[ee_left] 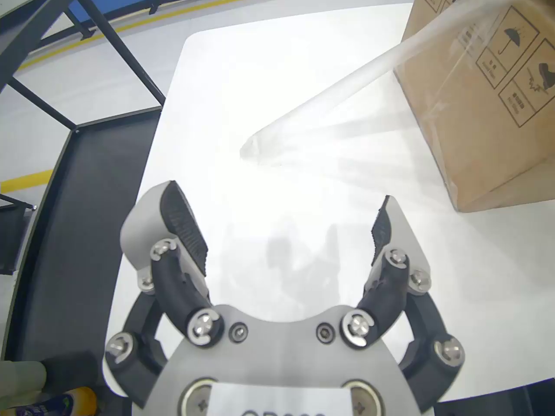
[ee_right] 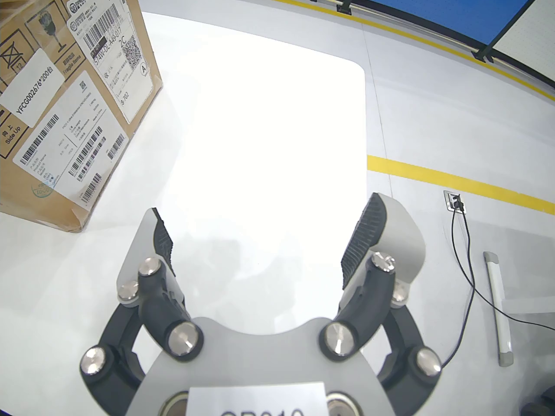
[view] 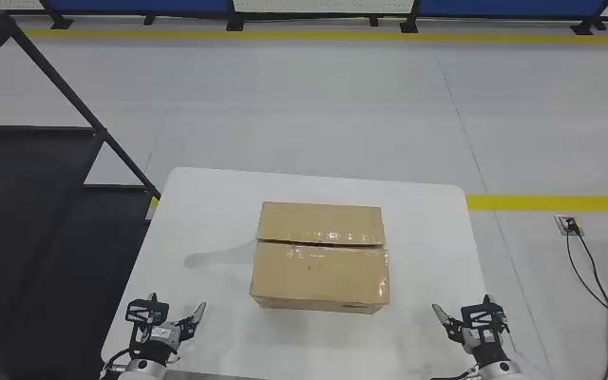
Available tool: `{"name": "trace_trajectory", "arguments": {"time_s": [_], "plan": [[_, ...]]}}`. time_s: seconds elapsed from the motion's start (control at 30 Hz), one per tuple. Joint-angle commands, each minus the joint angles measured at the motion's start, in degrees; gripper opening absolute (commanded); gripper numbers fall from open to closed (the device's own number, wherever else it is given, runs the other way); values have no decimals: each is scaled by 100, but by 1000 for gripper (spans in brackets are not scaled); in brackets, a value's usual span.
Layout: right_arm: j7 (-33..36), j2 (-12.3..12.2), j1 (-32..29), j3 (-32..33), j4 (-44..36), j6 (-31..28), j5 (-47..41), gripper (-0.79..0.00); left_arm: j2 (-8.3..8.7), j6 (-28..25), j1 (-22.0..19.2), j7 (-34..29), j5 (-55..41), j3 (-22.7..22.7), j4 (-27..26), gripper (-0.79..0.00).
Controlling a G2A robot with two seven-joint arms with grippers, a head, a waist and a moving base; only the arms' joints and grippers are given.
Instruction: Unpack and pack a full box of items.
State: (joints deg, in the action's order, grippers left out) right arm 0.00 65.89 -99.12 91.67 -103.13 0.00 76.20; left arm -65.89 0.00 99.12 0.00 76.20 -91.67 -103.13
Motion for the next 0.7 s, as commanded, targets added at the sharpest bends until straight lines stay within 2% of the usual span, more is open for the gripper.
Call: {"name": "trace_trajectory", "arguments": {"time_s": [0.0, 0.4, 0.53, 0.67], "plan": [[0, 0, 0, 0, 0, 0, 0, 0, 0, 0, 0, 0, 0, 0, 0, 0], [0, 0, 0, 0, 0, 0, 0, -1, 0, 0, 0, 0, 0, 0, 0, 0], [-166, -14, -38, -90, -380, -135, 548, 0, -15, -45, -52, 135, -184, -28, -89, 0], [-68, -12, 43, -227, -880, -474, 575, 0, -9, -349, -231, 160, -268, -79, -130, 0]]}}
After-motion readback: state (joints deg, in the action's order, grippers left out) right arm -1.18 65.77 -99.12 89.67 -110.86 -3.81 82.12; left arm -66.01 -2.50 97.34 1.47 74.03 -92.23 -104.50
